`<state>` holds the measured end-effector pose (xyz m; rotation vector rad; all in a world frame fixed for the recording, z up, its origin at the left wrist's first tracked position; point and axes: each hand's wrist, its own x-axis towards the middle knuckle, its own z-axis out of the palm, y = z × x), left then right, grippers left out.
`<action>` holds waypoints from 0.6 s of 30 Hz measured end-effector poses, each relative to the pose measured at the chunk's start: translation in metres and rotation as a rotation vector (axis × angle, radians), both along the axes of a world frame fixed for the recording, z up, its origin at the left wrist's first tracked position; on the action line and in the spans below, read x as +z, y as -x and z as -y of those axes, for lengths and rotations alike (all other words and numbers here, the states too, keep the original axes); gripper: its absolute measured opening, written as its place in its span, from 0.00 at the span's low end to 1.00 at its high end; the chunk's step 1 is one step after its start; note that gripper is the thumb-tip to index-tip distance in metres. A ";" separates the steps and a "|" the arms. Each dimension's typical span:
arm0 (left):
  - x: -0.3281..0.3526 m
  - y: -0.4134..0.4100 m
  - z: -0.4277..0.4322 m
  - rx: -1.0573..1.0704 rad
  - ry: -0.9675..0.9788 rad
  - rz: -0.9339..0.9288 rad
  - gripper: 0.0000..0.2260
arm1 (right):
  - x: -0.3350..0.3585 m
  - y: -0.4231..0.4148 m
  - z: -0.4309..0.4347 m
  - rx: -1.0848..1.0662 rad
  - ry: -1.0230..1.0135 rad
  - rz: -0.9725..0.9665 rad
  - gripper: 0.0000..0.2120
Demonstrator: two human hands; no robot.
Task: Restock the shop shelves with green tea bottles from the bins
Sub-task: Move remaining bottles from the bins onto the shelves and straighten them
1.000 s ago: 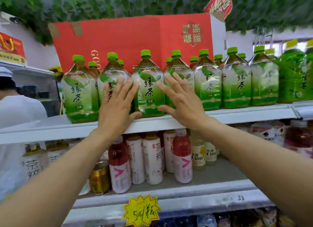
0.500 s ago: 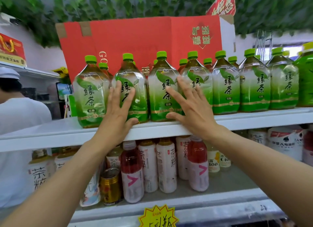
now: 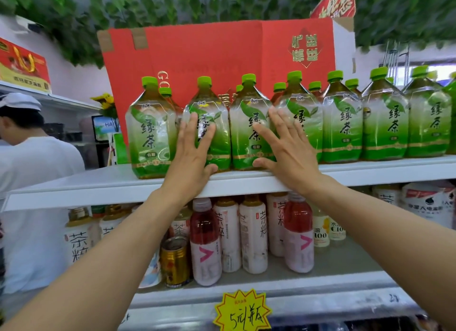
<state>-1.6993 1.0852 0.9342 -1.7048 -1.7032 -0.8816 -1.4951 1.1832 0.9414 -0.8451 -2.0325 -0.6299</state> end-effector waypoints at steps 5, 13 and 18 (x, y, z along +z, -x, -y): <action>0.018 0.039 0.037 -0.036 -0.490 0.104 0.39 | -0.002 -0.006 -0.002 0.016 -0.031 0.008 0.37; 0.030 0.121 0.033 -0.351 -0.046 0.966 0.63 | -0.006 -0.003 -0.010 0.114 -0.024 -0.057 0.40; 0.028 0.119 0.013 -0.341 -0.008 0.876 0.62 | -0.009 -0.002 -0.014 0.147 -0.036 -0.070 0.42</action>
